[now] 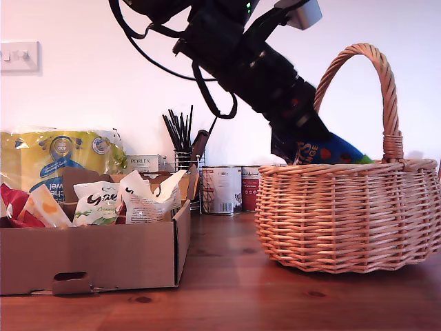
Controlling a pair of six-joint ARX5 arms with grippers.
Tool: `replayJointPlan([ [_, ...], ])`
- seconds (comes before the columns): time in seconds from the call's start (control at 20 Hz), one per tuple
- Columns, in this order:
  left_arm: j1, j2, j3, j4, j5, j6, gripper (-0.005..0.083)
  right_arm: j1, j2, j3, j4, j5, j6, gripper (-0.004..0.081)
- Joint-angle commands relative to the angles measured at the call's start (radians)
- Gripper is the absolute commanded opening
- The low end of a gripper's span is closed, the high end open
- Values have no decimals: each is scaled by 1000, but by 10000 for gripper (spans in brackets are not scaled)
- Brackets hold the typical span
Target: Move the bags of Easter eggs from the cardboard box on the left into the woven basket on the right side.
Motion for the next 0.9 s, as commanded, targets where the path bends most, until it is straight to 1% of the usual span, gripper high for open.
replayJointPlan([
  [0.0, -4, -16, 11, 43, -30, -84, -24, 4, -3, 6, 5, 0, -3, -13],
  [0.05, -4, -16, 11, 51, -40, -150, -24, 4, -3, 6, 5, 0, -3, -13],
  [0.1, -4, -16, 11, 48, -54, -187, -24, 4, -3, 6, 4, 0, -3, -13],
  [0.2, -10, -14, 11, 31, -61, -343, -24, 4, -3, 6, 4, 0, -3, -13],
  [0.25, -18, -13, 11, 25, -61, -399, -24, 4, -3, 6, 4, 0, -3, -13],
  [0.35, -42, -8, 11, 17, -35, -461, -21, 4, -3, 6, 5, 0, -3, -13],
  [0.4, -56, -8, 11, 5, -35, -468, 15, 4, -3, 6, 5, 0, -3, -13],
  [0.5, -76, -8, 11, -8, -39, -454, 141, 4, -3, 6, 4, 0, -3, -13],
  [0.55, -81, -8, 11, -13, -34, -454, 187, 4, -3, 6, 5, 0, -3, -13],
  [0.65, -79, -10, 17, -39, -35, -454, 218, 4, -3, 6, 4, 0, -3, -13],
  [0.85, -61, -48, 20, -103, -35, -441, 221, 4, -3, 6, 4, -1, -3, -13],
])
